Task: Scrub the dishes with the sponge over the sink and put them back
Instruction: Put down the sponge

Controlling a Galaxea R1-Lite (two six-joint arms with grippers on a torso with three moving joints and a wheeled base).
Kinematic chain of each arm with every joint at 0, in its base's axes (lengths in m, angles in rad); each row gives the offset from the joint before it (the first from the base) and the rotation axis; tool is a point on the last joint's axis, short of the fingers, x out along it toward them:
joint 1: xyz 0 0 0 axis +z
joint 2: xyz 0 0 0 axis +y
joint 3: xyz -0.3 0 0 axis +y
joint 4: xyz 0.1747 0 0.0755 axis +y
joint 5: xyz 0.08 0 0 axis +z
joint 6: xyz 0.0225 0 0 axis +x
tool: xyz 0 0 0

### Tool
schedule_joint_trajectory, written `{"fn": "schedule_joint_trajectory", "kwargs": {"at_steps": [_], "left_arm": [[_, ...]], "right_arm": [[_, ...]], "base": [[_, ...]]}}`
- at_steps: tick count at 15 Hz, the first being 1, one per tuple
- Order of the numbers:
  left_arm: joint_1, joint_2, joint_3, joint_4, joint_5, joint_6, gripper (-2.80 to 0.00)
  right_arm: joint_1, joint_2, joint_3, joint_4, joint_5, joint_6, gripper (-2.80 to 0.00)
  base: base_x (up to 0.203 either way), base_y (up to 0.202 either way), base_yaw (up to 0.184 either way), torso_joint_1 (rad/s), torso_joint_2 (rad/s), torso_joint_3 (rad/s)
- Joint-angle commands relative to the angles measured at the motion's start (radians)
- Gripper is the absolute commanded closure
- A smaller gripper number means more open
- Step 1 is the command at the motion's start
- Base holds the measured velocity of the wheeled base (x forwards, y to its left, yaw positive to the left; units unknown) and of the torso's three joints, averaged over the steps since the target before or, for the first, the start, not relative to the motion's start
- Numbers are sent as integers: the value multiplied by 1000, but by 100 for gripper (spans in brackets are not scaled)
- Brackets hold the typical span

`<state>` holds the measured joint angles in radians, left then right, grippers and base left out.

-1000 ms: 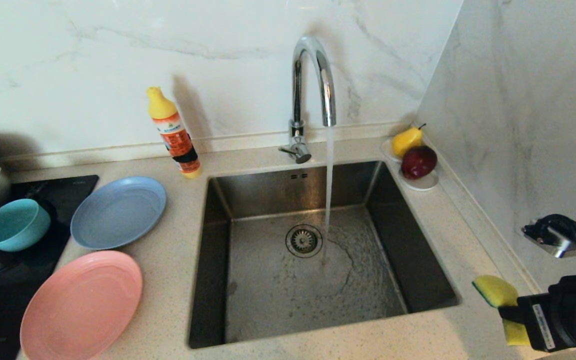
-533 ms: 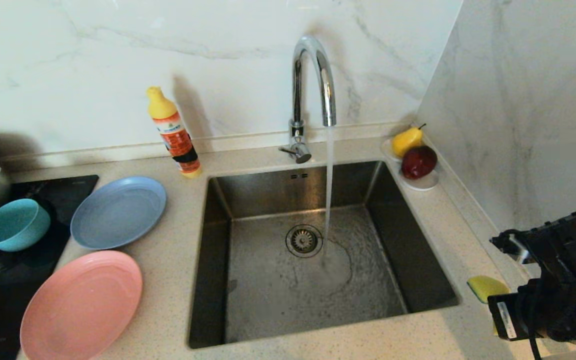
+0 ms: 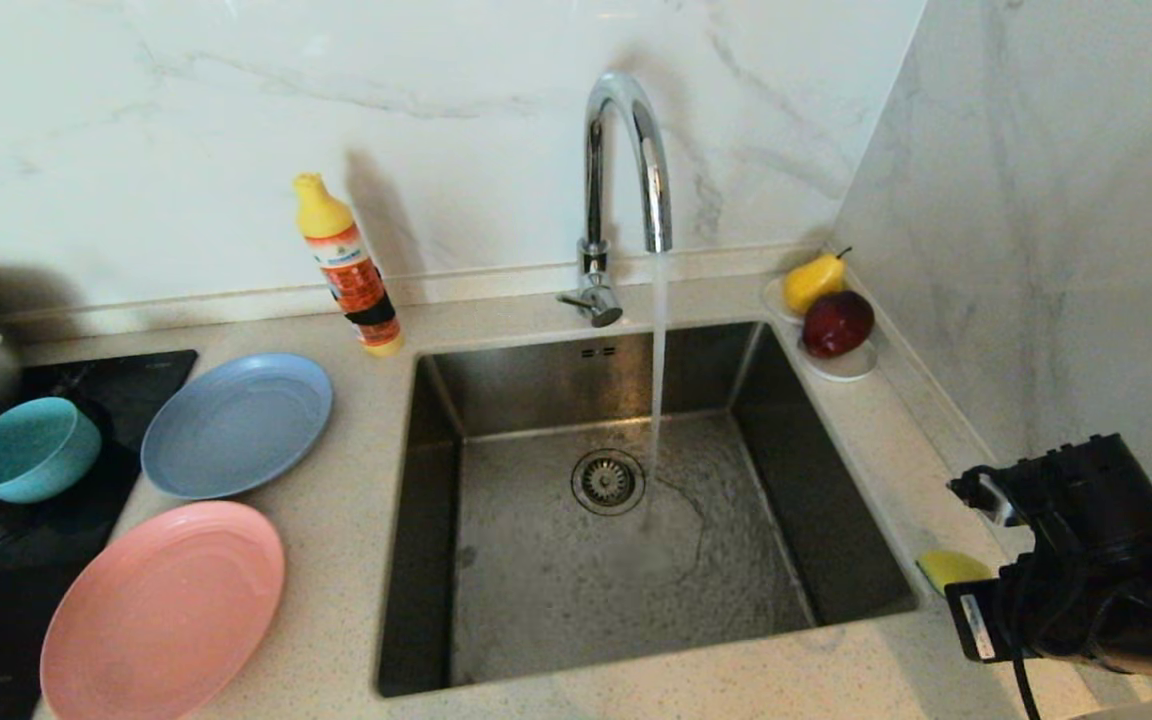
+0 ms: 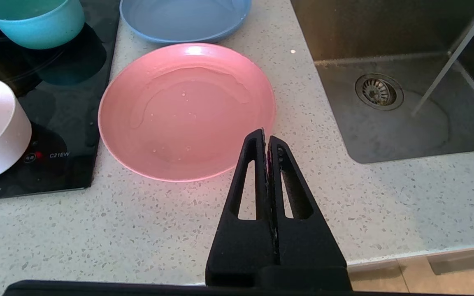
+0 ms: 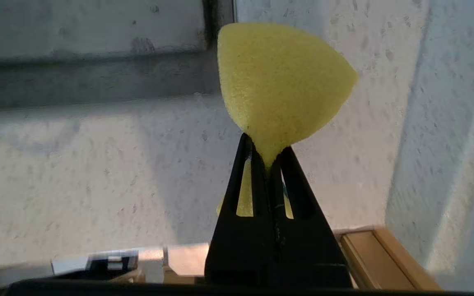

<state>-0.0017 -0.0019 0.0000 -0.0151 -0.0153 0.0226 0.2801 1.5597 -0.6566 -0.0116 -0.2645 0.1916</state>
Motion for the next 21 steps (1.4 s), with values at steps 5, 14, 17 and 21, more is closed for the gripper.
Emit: {"fn": "schedule_joint_trajectory", "kwargs": {"at_steps": [5,14,17,21], "left_arm": [[0,2,12,0,0,0,0],[0,2,12,0,0,0,0],[0,2,12,0,0,0,0],[0,2,12,0,0,0,0]], "right_arm": [[-33,68,-16,-57,-4,-4,0],[-87,145,-63,-146,-3,-30,0],[-93,143,-78,-146,-4,-47,0],[-87,135,-81,-146,-2,-47,0]], "base": [[0,0,0,0,0,0],[0,0,0,0,0,0],[0,0,0,0,0,0],[0,0,0,0,0,0]]}}
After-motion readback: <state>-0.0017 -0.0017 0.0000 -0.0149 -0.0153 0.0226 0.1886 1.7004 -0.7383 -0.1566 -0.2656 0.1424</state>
